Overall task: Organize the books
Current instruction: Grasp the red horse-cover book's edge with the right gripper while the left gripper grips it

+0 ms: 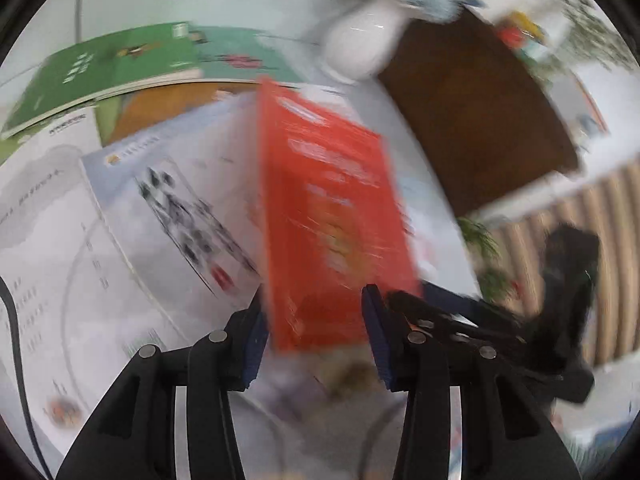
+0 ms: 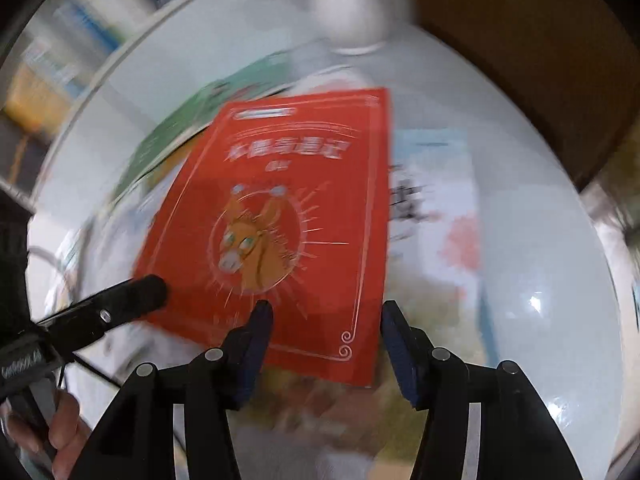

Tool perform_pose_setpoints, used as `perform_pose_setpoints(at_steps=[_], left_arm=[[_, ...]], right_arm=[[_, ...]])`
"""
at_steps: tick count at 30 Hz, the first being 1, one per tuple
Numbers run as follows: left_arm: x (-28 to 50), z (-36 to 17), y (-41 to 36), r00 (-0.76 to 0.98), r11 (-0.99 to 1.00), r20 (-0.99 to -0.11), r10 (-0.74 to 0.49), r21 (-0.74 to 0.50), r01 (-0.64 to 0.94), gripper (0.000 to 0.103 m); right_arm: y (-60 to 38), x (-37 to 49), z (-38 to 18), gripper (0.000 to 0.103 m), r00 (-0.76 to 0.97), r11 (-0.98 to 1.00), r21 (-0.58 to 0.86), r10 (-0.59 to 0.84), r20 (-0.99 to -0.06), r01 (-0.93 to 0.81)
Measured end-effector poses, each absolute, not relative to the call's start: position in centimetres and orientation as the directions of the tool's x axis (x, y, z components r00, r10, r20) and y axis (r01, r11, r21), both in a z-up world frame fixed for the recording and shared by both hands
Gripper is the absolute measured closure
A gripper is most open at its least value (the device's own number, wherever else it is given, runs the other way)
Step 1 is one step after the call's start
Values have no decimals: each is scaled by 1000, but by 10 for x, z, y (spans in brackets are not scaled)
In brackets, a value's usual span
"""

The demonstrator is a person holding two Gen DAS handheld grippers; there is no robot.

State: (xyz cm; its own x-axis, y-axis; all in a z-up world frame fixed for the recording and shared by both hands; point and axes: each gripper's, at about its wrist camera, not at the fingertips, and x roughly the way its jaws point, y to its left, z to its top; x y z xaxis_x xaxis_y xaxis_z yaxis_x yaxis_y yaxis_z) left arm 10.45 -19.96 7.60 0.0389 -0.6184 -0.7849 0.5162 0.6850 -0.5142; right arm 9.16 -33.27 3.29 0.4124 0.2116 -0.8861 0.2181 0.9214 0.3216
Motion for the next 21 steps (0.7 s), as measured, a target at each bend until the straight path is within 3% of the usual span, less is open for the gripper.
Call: perform_pose_setpoints(at_steps=[4, 7, 9, 12, 18, 21], left_arm=[[56, 79, -172, 73, 715, -815, -575, -457, 528, 63], [34, 69, -121, 54, 737, -791, -609, -540, 407, 63], [29, 71, -95, 85, 765, -799, -596, -533, 361, 63], [39, 79, -82, 123, 786, -805, -580, -513, 345, 63], [99, 81, -112, 248, 856, -842, -478, -383, 347, 60], [112, 68, -141, 327, 906, -879, -346, -222, 362, 60]], right_arm=[[-288, 76, 39, 54, 382, 956, 281, 230, -895, 83], [-297, 64, 26, 54, 354, 924, 353, 285, -891, 144], [-305, 53, 20, 54, 346, 895, 407, 328, -879, 184], [-304, 43, 26, 54, 360, 906, 379, 295, -885, 189], [-312, 65, 34, 52, 415, 909, 277, 131, -900, 313], [-313, 82, 22, 51, 364, 898, 304, 181, -914, 317]])
